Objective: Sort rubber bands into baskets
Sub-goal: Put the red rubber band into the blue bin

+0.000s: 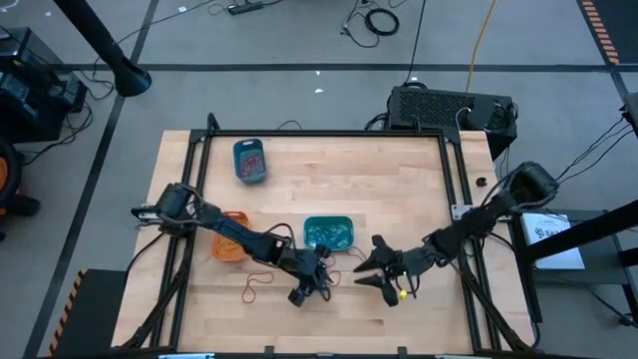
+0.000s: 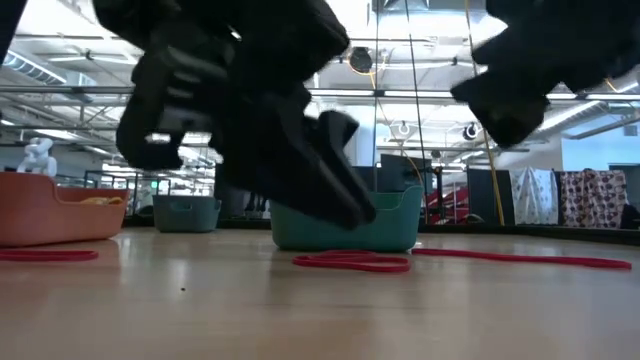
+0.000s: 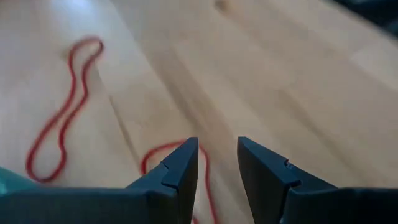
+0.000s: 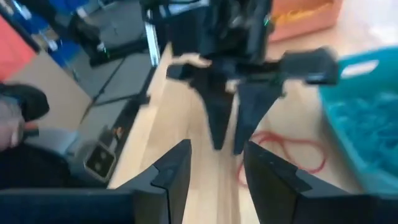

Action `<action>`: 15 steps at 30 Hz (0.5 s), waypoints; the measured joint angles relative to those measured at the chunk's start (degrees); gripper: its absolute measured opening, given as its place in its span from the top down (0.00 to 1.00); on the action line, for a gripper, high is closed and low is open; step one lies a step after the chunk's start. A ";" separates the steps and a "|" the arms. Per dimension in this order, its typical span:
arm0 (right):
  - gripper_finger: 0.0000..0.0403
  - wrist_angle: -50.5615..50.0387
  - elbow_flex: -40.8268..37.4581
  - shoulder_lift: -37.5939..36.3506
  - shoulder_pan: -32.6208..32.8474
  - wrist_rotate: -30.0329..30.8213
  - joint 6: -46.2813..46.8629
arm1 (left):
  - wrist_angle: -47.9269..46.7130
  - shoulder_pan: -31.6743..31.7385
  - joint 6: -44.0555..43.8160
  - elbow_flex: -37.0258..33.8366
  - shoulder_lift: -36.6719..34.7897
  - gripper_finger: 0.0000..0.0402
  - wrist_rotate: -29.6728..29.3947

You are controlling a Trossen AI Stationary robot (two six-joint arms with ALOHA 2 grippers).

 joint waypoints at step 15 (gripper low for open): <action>0.65 3.61 -0.02 6.48 0.30 -0.18 -3.60 | -13.12 2.79 -7.44 2.72 1.17 0.70 -1.86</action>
